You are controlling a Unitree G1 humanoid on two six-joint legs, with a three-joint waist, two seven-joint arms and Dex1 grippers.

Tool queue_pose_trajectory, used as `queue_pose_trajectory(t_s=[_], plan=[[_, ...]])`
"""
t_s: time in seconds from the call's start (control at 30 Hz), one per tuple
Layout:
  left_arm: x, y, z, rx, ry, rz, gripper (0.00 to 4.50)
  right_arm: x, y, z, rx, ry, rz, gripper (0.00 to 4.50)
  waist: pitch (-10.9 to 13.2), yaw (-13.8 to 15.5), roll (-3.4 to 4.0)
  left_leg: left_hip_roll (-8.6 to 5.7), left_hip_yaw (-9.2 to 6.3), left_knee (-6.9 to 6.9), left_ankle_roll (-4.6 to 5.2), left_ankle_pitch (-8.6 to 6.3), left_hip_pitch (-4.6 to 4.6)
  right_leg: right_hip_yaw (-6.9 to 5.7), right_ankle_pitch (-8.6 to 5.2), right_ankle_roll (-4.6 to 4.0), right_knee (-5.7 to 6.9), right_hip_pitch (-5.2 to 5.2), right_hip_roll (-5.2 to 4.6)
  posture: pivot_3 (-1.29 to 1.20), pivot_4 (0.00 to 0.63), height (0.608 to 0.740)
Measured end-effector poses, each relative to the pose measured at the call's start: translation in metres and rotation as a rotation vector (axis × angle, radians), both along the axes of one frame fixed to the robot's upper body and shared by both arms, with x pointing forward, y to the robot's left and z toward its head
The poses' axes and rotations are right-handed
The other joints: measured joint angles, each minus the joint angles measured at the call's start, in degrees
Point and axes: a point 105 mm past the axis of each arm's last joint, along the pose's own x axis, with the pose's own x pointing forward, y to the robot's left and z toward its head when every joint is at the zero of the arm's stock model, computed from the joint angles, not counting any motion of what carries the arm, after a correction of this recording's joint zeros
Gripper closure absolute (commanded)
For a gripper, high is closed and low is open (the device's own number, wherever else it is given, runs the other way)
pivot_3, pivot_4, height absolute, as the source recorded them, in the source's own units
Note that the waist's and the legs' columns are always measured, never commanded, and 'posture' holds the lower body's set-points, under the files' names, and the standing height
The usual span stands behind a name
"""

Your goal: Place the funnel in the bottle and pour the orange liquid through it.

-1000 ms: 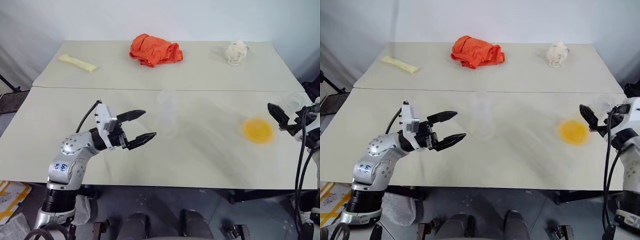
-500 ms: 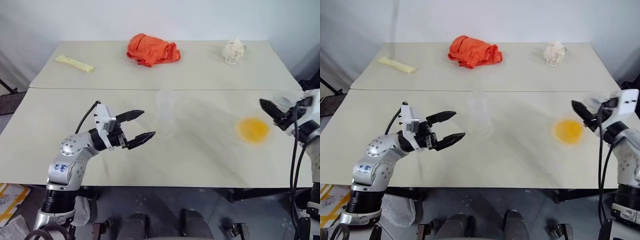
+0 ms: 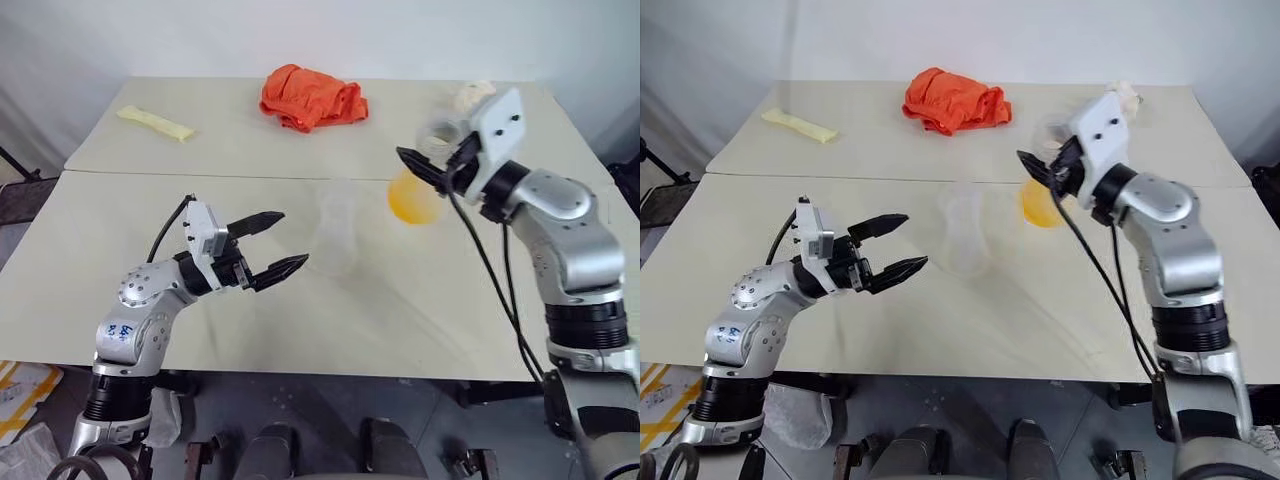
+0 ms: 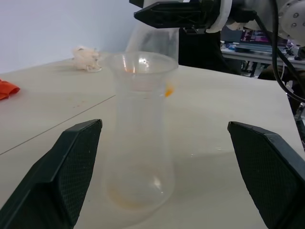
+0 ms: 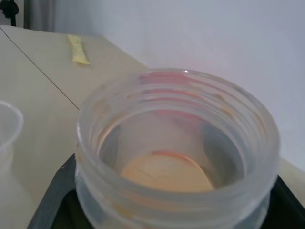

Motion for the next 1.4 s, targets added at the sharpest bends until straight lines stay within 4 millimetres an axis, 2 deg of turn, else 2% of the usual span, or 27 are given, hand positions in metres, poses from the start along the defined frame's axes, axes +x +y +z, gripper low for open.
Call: queue_pose_trajectory(t_s=[0.1,0.5,0.67,0.8,0.93,1.13,1.4], plan=[[0.001,-0.001,0.0,-0.006,0.0,0.006,0.0,0.005,0.011,-0.001,0.003,0.001,0.003,2.01,0.0,-0.1,0.0,0.03,0.0,-0.02,-0.01,0.0,0.0,-0.07,0.0,0.0,0.0,-0.01,0.01,0.0,0.15,0.74],[0.002,0.0,0.002,-0.017,-0.014,0.02,0.0,0.015,0.026,-0.009,-0.152,-0.079,-0.028,2.01,0.0,-0.6,0.0,0.08,0.03,-0.04,-0.04,-0.01,0.01,-0.09,0.0,0.0,0.03,-0.04,0.07,0.0,0.15,0.74],[0.002,-0.001,0.002,-0.021,-0.016,0.024,0.0,0.016,0.038,-0.013,-0.297,-0.201,-0.036,2.01,0.0,-1.2,0.0,0.07,0.04,-0.03,-0.04,-0.01,0.01,-0.09,0.0,0.0,0.05,-0.04,0.07,0.0,0.15,0.74],[0.003,-0.002,0.002,-0.028,-0.022,0.032,0.0,0.012,0.049,0.0,-0.407,-0.376,-0.032,2.01,0.0,-1.6,0.0,0.07,0.04,-0.05,-0.04,-0.01,0.02,-0.09,0.0,0.0,0.05,-0.06,0.06,0.0,0.15,0.74],[0.004,-0.002,0.002,-0.033,-0.029,0.042,0.0,0.011,0.05,0.006,-0.499,-0.498,-0.06,2.01,0.0,-1.6,0.0,0.07,0.04,-0.06,-0.05,0.0,0.02,-0.09,0.0,0.0,0.05,-0.06,0.07,0.0,0.15,0.74],[0.005,-0.002,0.002,-0.037,-0.033,0.056,0.0,0.016,0.054,-0.002,-0.663,-0.603,-0.086,2.01,0.0,-1.6,0.0,0.07,0.05,-0.06,-0.06,0.0,0.02,-0.08,0.0,0.0,0.05,-0.07,0.07,0.0,0.15,0.74],[0.006,-0.001,0.001,-0.04,-0.033,0.061,0.0,0.014,0.06,-0.003,-0.758,-0.727,-0.115,2.01,0.0,-1.6,0.0,0.08,0.05,-0.06,-0.06,0.0,0.02,-0.09,0.0,0.0,0.05,-0.07,0.08,0.0,0.15,0.74]])
